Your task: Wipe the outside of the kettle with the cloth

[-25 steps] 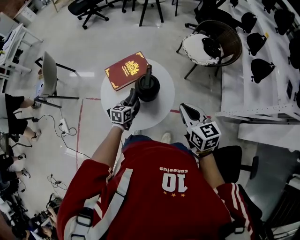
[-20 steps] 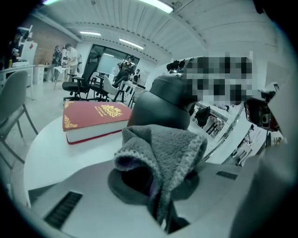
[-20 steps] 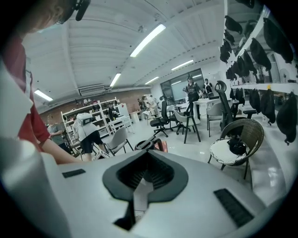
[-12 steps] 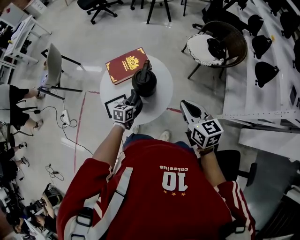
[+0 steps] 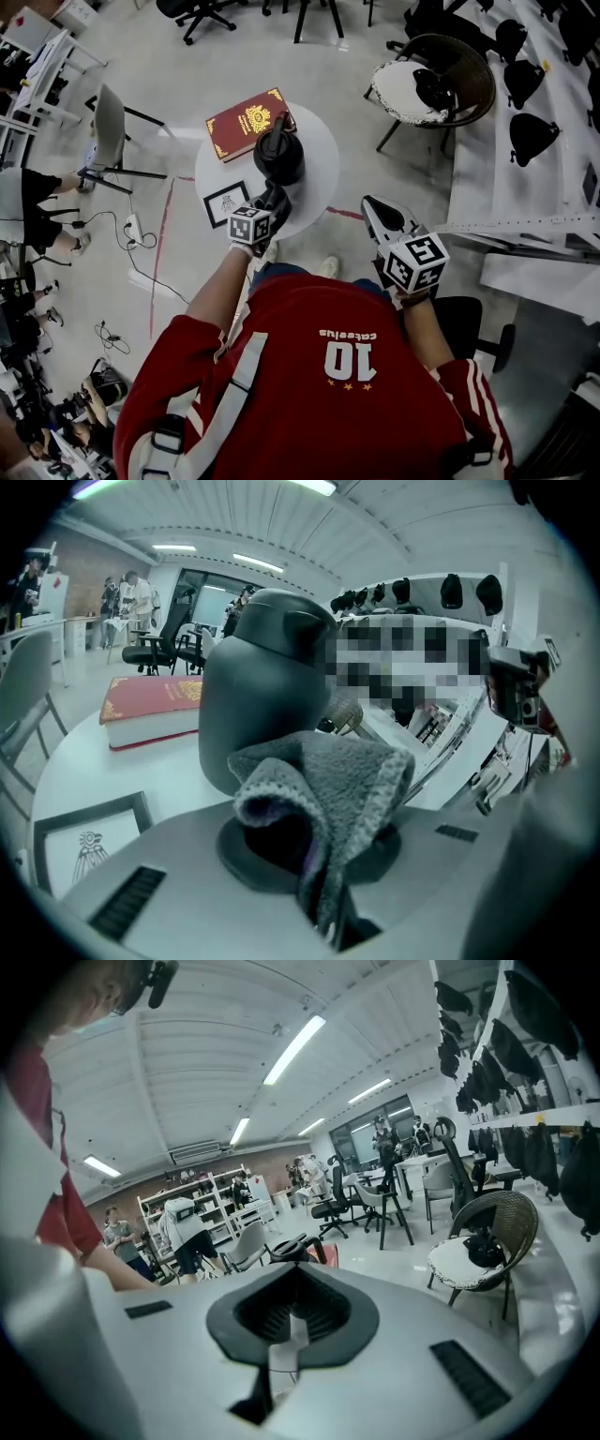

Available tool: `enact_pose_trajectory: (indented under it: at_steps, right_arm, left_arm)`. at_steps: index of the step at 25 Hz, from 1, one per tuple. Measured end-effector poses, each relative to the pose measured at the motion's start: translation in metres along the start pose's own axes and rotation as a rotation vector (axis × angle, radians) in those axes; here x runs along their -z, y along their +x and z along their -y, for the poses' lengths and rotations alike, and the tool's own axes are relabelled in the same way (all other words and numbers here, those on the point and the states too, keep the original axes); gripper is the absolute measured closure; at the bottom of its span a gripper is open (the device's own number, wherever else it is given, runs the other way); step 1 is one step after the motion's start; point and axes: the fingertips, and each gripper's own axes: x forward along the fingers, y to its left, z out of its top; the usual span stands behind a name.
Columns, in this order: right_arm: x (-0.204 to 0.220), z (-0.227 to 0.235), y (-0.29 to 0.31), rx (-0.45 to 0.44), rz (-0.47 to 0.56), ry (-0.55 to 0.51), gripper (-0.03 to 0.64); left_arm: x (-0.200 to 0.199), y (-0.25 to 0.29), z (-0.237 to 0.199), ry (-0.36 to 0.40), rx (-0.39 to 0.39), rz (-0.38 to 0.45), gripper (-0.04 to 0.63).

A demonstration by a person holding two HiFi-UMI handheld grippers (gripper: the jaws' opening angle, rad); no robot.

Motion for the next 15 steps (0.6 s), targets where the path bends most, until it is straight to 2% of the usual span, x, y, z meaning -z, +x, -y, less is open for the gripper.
enact_pose_trajectory:
  at_steps: [10, 15]
  right_arm:
    - [0.012, 0.017, -0.021, 0.015, 0.013, 0.025, 0.6]
    - [0.014, 0.029, -0.037, 0.049, 0.035, 0.045, 0.6]
  left_arm:
    - [-0.003, 0.031, 0.037, 0.033, 0.05, -0.021, 0.549]
    - [-0.012, 0.046, 0.049, 0.006, 0.079, -0.014, 0.549]
